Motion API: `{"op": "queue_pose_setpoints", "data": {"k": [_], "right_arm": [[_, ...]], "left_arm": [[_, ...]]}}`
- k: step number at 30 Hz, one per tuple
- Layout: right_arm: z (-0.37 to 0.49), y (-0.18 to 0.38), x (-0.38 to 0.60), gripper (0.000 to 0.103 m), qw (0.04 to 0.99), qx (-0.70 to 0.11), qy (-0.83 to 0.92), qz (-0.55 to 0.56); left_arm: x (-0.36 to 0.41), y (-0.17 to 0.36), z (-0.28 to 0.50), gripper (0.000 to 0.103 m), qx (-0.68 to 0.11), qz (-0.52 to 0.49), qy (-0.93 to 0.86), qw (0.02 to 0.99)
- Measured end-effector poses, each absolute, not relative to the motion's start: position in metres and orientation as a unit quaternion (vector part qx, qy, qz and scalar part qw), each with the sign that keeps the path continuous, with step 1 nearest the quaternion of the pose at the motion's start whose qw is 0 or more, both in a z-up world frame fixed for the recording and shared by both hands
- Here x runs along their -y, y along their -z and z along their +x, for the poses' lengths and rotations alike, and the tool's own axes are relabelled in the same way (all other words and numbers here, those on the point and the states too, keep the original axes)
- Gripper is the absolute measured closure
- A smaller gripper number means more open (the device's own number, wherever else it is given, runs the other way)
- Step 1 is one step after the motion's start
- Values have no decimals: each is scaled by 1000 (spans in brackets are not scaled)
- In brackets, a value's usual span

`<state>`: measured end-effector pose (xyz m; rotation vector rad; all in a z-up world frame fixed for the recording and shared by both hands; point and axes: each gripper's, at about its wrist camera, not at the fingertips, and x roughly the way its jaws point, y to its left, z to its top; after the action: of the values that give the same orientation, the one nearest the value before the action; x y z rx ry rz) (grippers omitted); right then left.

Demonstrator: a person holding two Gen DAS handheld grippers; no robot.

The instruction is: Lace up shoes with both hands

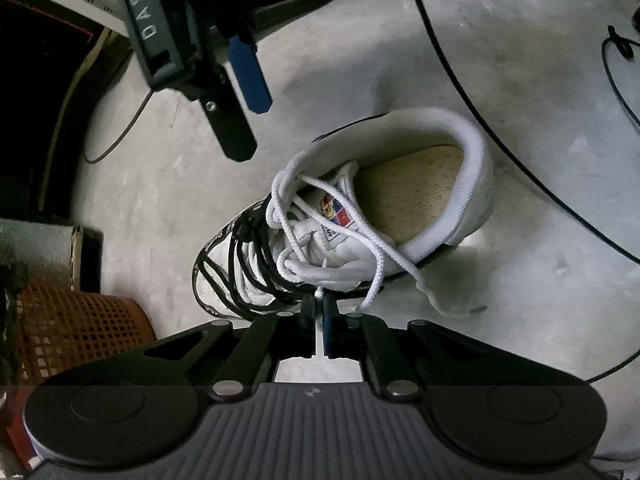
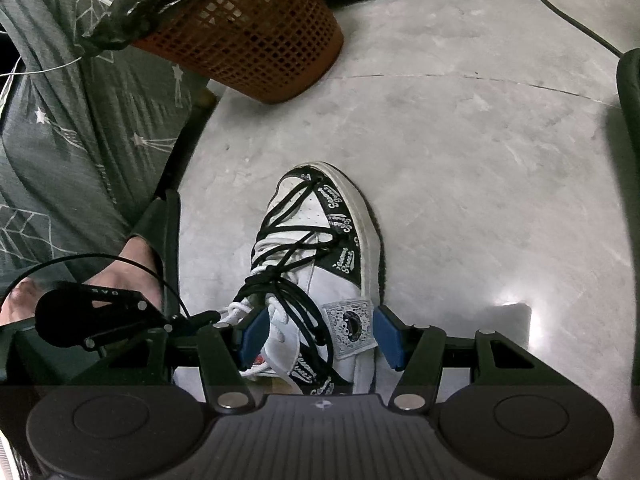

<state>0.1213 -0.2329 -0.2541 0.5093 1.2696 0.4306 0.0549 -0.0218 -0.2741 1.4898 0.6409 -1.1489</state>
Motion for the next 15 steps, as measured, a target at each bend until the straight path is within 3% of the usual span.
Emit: {"op": "queue_pose_setpoints", "data": {"k": [9,15], "right_arm": [[120,251,229,41,754,-581,-207,225],[107,218,195,45,814,-523,-250,31]], "left_arm": [[24,273,54,99,-276,626,479,550],[25,274,52,99,-275,630,477,548]]}}
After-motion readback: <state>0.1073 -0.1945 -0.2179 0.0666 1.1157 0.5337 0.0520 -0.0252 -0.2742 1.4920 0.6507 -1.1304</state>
